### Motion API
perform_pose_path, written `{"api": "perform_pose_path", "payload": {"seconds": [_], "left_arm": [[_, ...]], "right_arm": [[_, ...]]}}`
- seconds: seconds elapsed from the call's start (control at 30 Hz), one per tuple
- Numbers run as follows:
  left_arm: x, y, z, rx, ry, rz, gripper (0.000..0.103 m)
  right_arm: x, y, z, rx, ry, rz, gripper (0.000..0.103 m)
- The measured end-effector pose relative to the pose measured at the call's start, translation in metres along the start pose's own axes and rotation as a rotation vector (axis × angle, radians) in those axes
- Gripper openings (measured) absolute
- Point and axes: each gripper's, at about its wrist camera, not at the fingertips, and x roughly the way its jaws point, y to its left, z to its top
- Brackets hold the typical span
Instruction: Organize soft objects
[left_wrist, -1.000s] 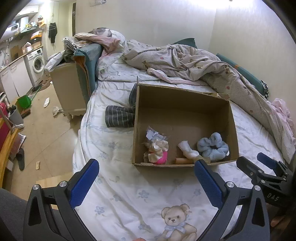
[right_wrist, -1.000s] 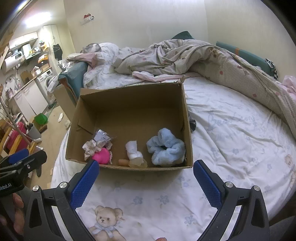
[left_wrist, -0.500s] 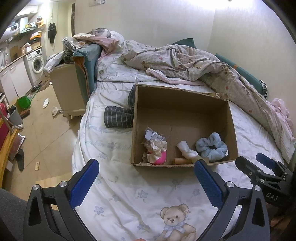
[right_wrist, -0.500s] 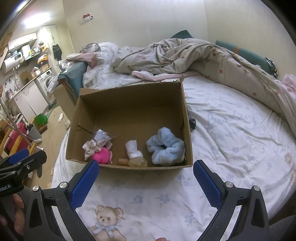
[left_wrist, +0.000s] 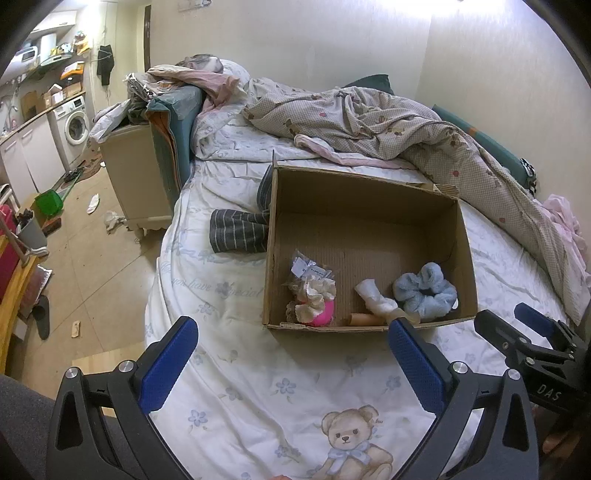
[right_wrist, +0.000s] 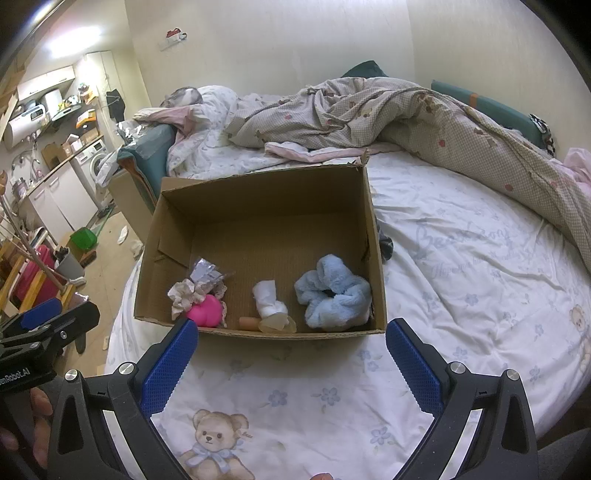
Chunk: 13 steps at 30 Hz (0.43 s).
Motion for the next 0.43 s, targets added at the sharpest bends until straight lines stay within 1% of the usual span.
{"api": "perform_pose_path", "payload": {"seconds": [0.33, 0.4, 0.43], "left_arm": [[0.0021, 0.0025, -0.0026, -0.003, 0.009, 0.002, 0.103], [0.0010, 0.0041, -0.0039, -0.013, 0.005, -0.024, 0.103], [0.0009, 0.0046, -0.0032, -0.015, 0.003, -0.025, 0.103]], "right_arm": [[-0.0001, 0.0001, -0.0002, -0.001, 0.001, -0.001, 0.103], [-0.0005, -0.0003, -0.0003, 0.000, -0.001, 0.002, 0.103], [-0.0007, 0.0002, 0.0000, 0.000, -0.002, 0.003, 0.103]]}}
